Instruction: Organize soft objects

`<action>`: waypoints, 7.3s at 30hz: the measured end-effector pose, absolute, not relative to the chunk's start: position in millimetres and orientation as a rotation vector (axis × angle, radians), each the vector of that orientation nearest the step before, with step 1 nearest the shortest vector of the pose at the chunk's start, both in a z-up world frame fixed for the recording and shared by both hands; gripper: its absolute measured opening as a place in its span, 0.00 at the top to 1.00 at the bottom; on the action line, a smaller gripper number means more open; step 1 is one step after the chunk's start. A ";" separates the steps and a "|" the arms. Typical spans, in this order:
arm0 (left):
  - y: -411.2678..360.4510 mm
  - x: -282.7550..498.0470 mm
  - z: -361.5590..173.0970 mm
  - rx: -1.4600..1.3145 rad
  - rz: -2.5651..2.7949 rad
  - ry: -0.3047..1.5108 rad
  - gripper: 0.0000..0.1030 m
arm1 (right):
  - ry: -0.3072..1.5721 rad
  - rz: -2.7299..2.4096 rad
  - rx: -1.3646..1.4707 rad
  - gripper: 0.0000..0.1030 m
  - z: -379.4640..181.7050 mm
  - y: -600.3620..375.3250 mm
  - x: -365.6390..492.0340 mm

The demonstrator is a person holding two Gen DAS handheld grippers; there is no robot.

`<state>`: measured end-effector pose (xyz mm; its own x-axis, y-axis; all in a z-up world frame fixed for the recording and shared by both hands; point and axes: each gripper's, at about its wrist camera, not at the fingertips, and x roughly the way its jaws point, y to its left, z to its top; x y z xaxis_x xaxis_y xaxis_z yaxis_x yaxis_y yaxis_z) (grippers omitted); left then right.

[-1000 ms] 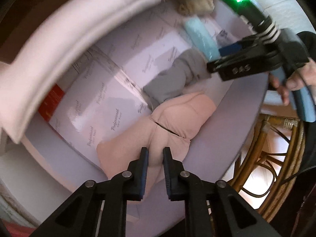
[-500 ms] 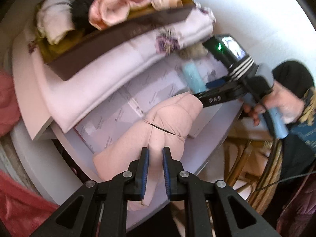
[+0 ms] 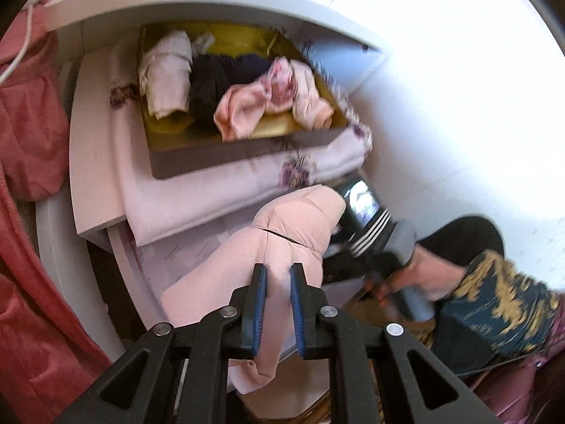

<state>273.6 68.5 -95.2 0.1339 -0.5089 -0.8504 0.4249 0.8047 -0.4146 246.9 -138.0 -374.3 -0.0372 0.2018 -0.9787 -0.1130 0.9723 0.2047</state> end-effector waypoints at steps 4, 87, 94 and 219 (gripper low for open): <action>71.4 278.0 -77.3 -0.169 -0.671 1.203 0.88 | 1.632 0.281 -0.004 0.37 -384.3 -126.9 241.0; 40.3 308.2 -74.8 -0.058 0.021 0.967 0.62 | 1.664 0.260 -0.200 0.67 -426.9 -76.9 204.4; 34.4 274.8 -66.6 -0.026 0.018 0.929 0.62 | 1.652 0.257 -0.212 0.67 -426.6 -74.9 200.6; -3.3 230.6 -241.2 0.072 -0.085 1.481 0.62 | 1.527 0.059 -0.086 0.33 -374.1 -132.2 201.9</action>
